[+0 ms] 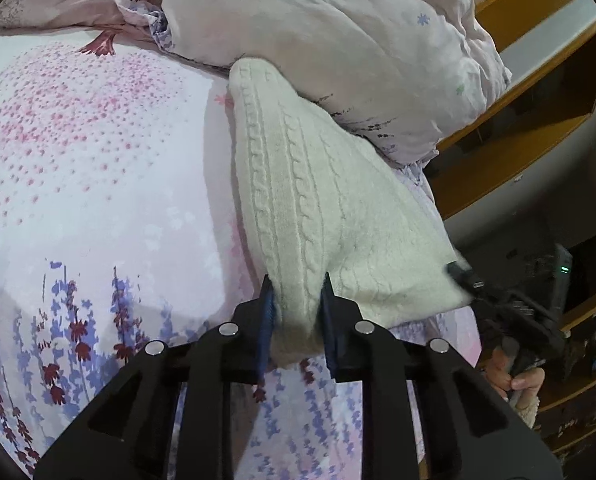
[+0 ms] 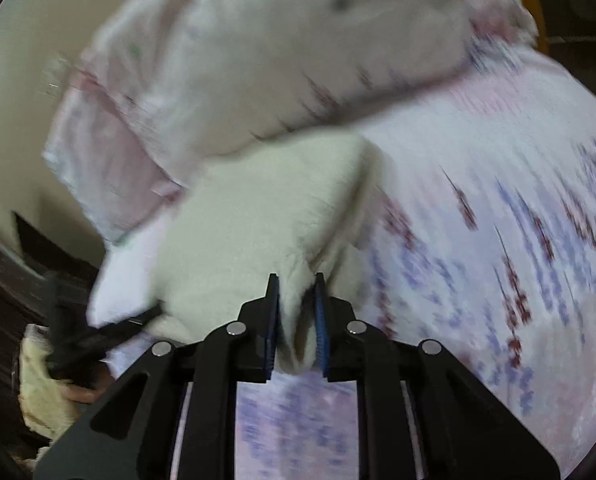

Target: Fold small clothes

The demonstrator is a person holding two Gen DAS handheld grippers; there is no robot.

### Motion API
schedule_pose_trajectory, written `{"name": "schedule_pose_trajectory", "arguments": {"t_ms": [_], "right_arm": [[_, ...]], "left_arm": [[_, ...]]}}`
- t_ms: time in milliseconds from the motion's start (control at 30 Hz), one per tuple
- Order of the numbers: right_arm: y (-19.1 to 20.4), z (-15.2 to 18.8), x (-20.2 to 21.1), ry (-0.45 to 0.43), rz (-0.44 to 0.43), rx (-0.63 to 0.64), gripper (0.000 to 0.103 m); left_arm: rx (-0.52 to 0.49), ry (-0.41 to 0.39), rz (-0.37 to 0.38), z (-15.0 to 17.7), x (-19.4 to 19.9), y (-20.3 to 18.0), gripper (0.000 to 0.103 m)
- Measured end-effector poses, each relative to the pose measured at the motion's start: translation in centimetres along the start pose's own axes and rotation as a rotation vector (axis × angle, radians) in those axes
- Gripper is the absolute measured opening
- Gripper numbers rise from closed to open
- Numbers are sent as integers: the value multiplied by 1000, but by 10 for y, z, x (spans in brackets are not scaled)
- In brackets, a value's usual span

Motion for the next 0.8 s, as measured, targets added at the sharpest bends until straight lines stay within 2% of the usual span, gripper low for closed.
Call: {"name": "schedule_pose_trajectory", "arguments": {"t_ms": [67,133,167,200,267,300,367,433,600,733,767,800], "right_arm": [[-16,5,-10,20,35,-30,15],[-19,7,-14,39,19,-52,19],[-18,7,-14,45,26,-50,26],[-18,6,-13,50,30,-50,39],[-16,-3,-6,53,-1,-81,54],[-15,-10,-3,49,-35,-102,60],[-15,-28,1,25,-91,-154,63],[-16,-48,-4,11,-97,-174,63],[-12,-85,-39,22,-60,-200,63],[-14,-103,-64,32,-13,-212,62],[-15,-105,-66,30,-6,-211,52],[-13,-106,-70,33,-2,-203,34]], "left_arm": [[-5,-2,4,3,0,0,21],[-11,-3,3,3,0,0,23],[-18,-1,7,2,1,-1,26],[-20,1,11,1,2,-2,27],[-24,-9,28,-6,9,-5,34],[-26,-21,31,-11,12,-5,41],[-21,-65,28,-24,22,-2,81],[4,-99,4,-44,25,6,83],[115,-43,-33,-84,-4,38,84],[140,-1,-59,-103,-31,51,84],[144,6,-57,-106,-36,53,84],[151,15,-51,-108,-44,54,84]]}}
Point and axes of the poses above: each gripper's, at about its wrist camera, not at the fingertips, and x roughly against the way its jaws point, y to its left, z to its underside, the point moved 8 cm from there along -x, roughly the way its jaws point, and after that the axes turned 11 degrees about -x, right-handed, at the moved point
